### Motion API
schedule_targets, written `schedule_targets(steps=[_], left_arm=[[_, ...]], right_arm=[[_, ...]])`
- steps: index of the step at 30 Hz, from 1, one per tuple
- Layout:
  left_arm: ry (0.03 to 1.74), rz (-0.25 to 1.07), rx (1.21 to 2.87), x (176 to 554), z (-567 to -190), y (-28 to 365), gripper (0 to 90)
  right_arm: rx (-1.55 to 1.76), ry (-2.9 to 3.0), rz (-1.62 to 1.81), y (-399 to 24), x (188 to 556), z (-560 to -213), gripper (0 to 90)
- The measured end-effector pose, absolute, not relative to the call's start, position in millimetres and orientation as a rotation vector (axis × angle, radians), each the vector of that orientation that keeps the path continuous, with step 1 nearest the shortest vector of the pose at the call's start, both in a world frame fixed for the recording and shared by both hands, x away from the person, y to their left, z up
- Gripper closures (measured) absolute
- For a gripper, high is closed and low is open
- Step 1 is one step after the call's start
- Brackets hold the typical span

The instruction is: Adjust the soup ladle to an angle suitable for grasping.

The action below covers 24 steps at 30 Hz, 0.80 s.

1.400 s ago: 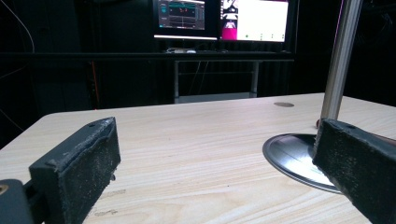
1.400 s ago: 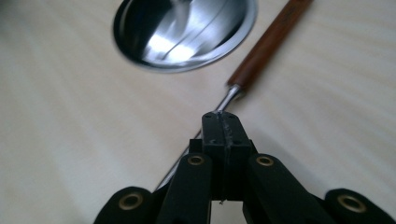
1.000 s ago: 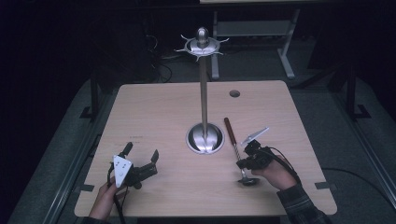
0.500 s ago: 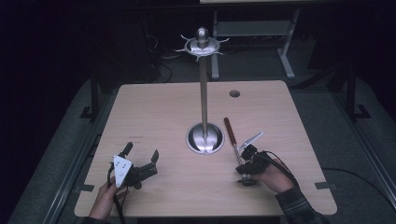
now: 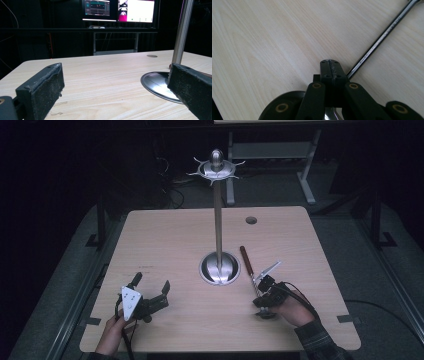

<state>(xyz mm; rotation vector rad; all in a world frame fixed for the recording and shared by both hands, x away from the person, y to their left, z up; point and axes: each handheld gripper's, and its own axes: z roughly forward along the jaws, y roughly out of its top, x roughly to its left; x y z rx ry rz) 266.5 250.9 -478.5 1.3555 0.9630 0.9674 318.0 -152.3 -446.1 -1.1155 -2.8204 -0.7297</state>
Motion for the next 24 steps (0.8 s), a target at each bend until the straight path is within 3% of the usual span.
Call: schedule_targets(steps=[24], left_arm=[[0.966,0.967,1.352,266.4,-478.5,250.8,0.2]], right_arm=[[-1.289,-2.793,-0.667,-192.9,331.7,-445.2,89.8]])
